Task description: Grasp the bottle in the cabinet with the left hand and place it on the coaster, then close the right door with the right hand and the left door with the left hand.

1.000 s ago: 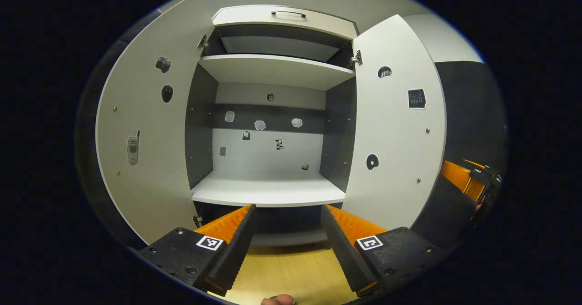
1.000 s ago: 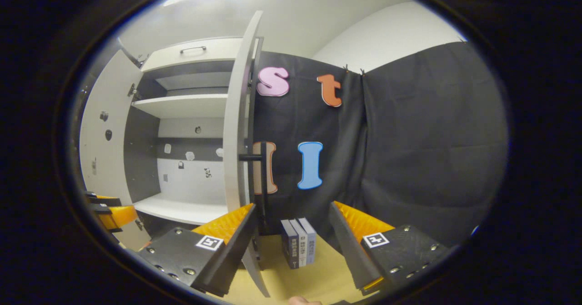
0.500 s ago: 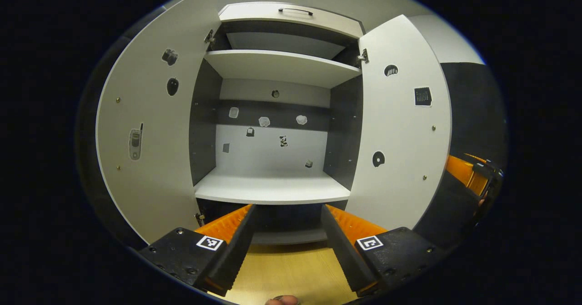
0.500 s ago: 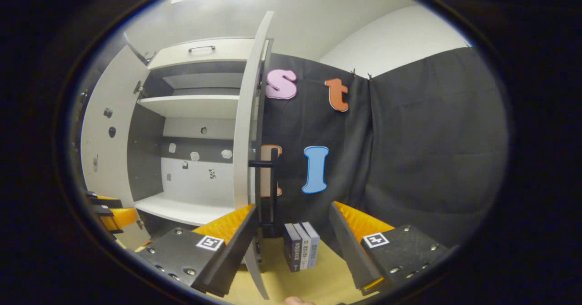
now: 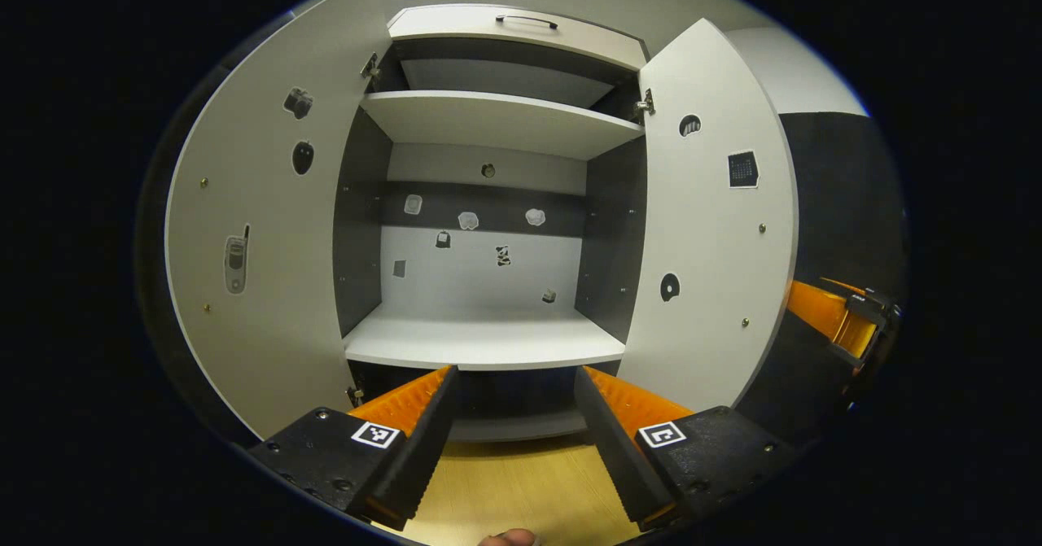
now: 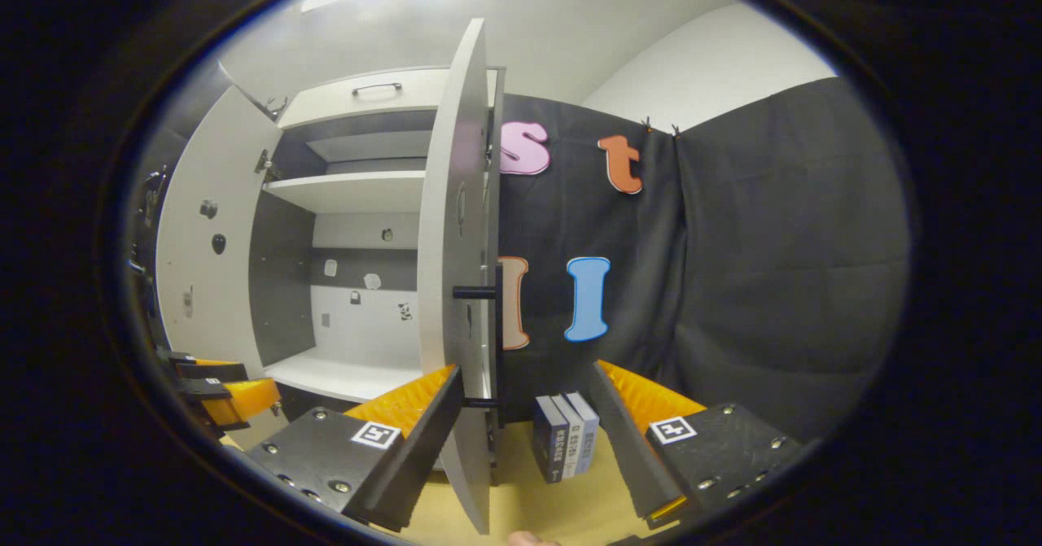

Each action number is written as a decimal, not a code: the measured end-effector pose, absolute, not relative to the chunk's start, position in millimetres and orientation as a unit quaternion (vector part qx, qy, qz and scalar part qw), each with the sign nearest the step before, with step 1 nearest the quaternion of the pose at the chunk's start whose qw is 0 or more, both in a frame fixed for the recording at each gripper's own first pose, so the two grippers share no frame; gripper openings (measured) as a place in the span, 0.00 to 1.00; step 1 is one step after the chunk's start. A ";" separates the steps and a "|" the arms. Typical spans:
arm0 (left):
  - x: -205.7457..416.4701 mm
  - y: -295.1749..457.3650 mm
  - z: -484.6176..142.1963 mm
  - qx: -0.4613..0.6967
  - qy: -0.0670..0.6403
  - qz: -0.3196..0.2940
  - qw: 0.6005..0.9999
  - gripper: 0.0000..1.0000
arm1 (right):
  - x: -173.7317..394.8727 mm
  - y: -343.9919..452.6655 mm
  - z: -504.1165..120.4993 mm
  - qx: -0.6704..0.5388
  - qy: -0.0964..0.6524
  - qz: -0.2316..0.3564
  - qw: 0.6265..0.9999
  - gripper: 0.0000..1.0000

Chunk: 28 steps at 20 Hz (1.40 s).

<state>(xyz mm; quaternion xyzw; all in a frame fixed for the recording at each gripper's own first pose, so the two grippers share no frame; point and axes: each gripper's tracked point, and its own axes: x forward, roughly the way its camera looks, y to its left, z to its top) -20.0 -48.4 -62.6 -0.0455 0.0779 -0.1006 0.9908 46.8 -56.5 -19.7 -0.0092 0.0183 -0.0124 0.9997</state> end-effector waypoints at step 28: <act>-66.0 113.1 -60.3 -0.039 0.064 0.096 0.993 0.91 | 65.2 111.0 -36.1 0.006 0.029 0.185 0.982 0.96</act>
